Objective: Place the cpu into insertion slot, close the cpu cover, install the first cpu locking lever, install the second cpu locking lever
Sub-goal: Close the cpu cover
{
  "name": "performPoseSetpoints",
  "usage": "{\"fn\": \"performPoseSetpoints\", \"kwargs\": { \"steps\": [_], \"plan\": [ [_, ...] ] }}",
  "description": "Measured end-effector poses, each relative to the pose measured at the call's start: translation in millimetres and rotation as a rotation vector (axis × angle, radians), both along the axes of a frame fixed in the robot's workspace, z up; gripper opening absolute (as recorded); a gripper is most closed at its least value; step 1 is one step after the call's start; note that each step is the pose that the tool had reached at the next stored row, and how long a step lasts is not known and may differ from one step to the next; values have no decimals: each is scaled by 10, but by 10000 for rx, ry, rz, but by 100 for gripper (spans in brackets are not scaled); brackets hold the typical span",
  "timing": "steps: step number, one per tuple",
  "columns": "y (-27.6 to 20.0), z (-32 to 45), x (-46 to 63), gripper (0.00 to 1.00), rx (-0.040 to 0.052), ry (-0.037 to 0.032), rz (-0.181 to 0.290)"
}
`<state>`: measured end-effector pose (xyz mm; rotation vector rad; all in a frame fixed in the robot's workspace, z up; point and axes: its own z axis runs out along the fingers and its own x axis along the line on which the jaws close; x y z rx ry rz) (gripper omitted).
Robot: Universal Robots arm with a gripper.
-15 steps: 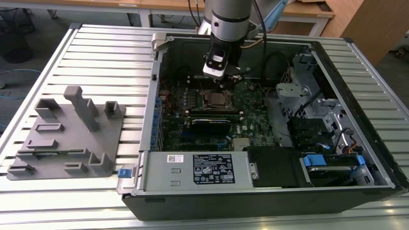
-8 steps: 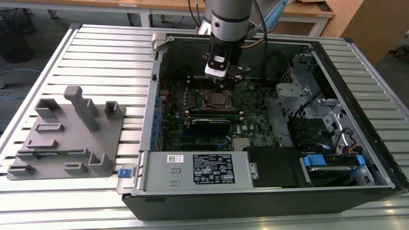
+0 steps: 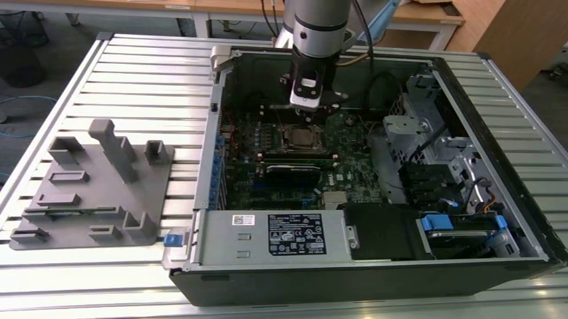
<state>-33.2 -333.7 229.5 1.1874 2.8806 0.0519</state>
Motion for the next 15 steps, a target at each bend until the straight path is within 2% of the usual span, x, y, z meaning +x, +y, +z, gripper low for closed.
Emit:
{"fn": "performPoseSetpoints", "kwargs": {
  "steps": [8, 15],
  "plan": [
    [0, 0, 0, 11, -1, 0, 29],
    [0, 0, 0, 11, -1, -3, 548]
  ]
}}
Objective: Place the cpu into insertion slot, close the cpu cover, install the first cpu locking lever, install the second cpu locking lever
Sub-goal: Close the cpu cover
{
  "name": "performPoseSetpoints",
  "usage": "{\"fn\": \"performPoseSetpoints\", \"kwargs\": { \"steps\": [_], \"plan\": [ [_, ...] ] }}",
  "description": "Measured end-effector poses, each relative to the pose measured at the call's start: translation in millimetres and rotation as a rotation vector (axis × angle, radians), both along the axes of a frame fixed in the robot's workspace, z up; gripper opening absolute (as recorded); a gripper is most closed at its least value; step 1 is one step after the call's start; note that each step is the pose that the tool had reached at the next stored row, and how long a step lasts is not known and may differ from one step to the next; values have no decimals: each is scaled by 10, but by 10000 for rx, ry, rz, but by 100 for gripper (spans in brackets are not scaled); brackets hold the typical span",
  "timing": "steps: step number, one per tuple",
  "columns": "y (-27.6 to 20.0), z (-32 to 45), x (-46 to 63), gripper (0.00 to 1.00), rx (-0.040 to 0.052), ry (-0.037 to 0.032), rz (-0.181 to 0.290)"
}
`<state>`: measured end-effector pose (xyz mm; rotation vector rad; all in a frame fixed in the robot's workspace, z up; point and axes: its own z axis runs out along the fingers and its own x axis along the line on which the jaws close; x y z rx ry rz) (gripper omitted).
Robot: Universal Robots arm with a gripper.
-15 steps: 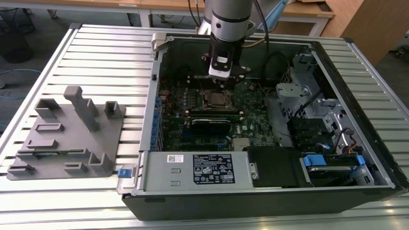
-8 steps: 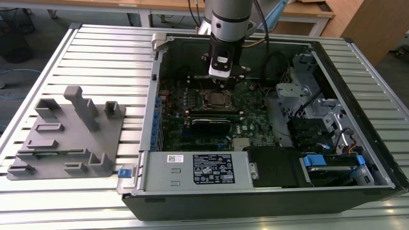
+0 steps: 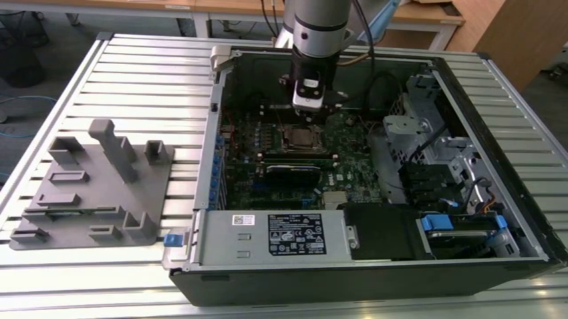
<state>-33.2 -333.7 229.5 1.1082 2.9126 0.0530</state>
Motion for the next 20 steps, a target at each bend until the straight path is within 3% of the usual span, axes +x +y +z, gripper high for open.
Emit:
{"fn": "performPoseSetpoints", "kwargs": {
  "steps": [4, 13, 20],
  "plan": [
    [0, 0, 0, 11, 0, -11, 352],
    [0, 0, 0, 11, 0, -11, 412],
    [0, 0, 0, 11, 0, -25, 833]
  ]
}}
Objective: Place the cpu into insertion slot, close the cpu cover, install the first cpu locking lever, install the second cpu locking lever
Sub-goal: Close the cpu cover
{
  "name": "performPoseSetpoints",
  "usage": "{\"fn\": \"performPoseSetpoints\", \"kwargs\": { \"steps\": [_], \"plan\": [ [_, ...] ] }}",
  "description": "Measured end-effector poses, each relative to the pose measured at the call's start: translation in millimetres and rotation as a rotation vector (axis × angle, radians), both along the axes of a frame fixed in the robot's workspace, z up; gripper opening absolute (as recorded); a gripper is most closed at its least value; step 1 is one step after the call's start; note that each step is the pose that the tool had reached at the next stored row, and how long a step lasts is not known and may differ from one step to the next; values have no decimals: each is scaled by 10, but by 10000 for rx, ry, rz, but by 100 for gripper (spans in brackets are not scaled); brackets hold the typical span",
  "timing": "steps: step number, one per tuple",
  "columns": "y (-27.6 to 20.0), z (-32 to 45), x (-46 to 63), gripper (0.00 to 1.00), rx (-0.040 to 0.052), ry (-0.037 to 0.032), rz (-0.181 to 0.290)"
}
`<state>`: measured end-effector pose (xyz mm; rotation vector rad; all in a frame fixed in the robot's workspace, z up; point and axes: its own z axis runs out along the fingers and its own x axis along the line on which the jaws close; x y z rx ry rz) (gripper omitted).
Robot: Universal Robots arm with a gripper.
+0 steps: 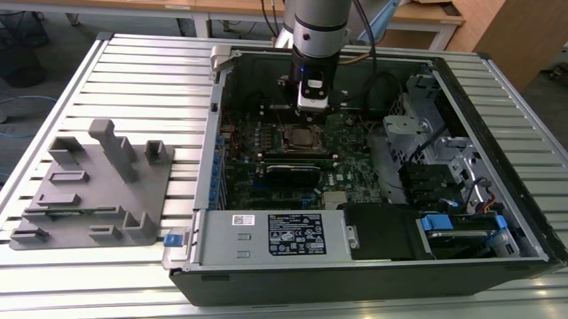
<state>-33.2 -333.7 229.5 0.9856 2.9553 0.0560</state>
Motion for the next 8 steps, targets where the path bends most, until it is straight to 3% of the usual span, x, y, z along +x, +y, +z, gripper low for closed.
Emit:
{"fn": "performPoseSetpoints", "kwargs": {
  "steps": [8],
  "plan": [
    [0, -1, 0, 11, 0, -31, 624]
  ]
}}
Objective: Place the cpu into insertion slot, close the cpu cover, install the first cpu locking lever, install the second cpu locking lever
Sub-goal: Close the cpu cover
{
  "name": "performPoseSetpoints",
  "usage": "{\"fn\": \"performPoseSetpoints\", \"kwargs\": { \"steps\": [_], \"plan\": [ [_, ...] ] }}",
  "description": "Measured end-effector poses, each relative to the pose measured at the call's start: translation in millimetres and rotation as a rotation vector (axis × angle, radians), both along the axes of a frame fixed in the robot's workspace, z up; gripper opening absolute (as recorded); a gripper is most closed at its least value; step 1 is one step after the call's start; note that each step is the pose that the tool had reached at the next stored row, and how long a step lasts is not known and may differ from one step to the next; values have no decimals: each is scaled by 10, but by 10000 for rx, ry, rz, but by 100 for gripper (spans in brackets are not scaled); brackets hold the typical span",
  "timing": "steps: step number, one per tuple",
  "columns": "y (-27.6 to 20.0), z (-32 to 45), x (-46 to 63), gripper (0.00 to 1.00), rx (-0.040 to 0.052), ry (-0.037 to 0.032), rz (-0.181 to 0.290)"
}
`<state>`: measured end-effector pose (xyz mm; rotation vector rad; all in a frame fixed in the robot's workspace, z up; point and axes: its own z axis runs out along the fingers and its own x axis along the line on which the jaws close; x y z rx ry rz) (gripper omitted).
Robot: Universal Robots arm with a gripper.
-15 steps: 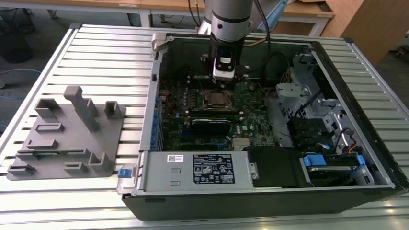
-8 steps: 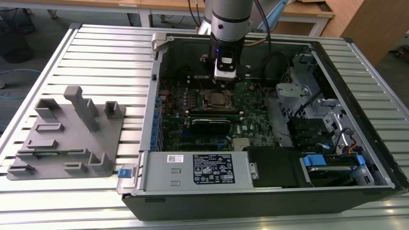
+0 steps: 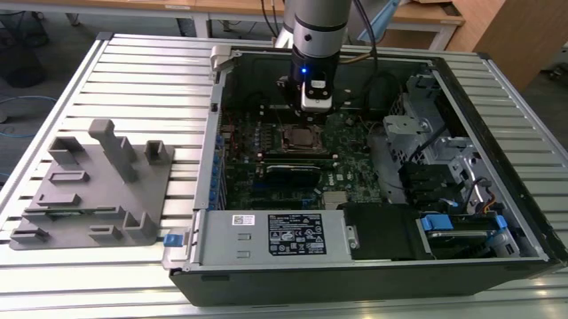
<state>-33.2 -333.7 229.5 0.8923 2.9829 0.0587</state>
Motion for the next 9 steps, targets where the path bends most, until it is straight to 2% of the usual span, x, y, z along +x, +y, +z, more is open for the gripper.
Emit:
{"fn": "performPoseSetpoints", "kwargs": {
  "steps": [9],
  "plan": [
    [0, 0, 0, 11, 0, -8, 165]
  ]
}}
